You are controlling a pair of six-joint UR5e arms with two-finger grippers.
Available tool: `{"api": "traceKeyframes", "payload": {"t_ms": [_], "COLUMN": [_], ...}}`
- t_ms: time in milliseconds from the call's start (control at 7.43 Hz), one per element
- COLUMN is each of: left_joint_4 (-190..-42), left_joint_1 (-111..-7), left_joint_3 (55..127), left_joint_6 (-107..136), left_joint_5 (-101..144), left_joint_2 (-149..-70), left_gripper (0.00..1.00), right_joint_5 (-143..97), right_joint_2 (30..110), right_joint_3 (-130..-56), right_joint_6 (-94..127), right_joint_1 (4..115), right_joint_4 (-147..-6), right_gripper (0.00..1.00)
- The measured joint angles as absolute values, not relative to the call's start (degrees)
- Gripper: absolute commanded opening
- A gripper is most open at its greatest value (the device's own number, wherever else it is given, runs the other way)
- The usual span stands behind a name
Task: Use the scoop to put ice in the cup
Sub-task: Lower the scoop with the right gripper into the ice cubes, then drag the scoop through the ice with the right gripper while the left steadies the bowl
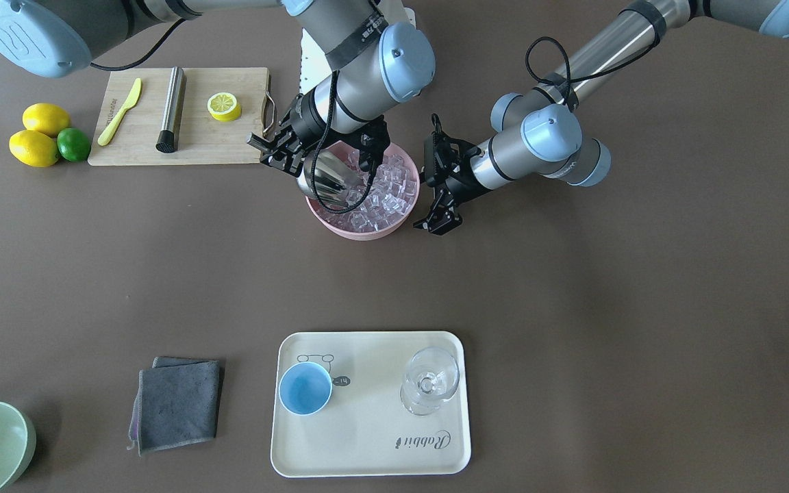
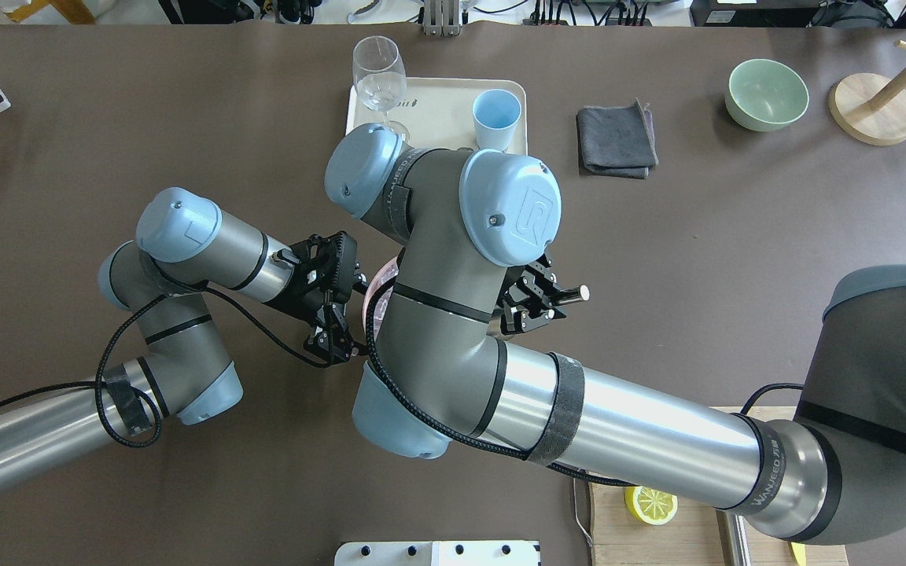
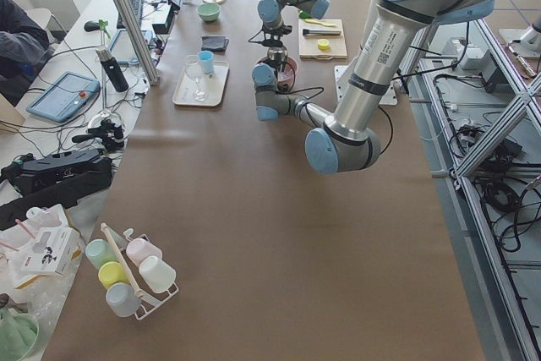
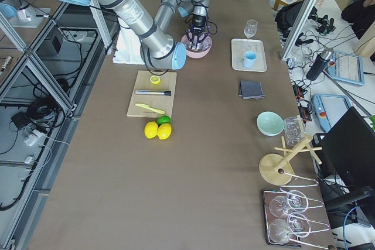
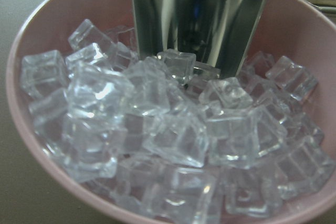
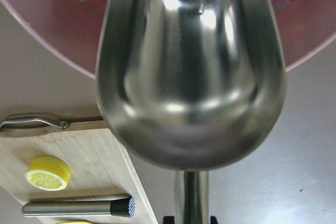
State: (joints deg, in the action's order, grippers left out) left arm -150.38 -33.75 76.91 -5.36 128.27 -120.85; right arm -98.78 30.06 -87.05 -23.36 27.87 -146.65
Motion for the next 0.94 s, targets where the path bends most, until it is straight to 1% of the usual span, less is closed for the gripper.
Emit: {"api": "traceKeyframes", "payload": {"t_ms": [404,942], "left_joint_4": [-150.3,-150.3], "left_joint_1": [-33.7,-33.6], "left_joint_3": [76.9,76.6], "left_joint_6": [-5.4,-5.4], "left_joint_5": [128.2,128.1], "left_joint_2": [-120.8,-120.8], "left_gripper": [0.98,0.98], "right_joint_5": [-100.2,-100.8], "right_joint_2": [32.1,35.2], "right_joint_3": [-88.1,-92.1], "right_joint_6": [-19.2,-13.2], "right_joint_1": [27.9,27.9], "right_joint_4": [-141.4,-137.2], "right_gripper": [0.0,0.0]}}
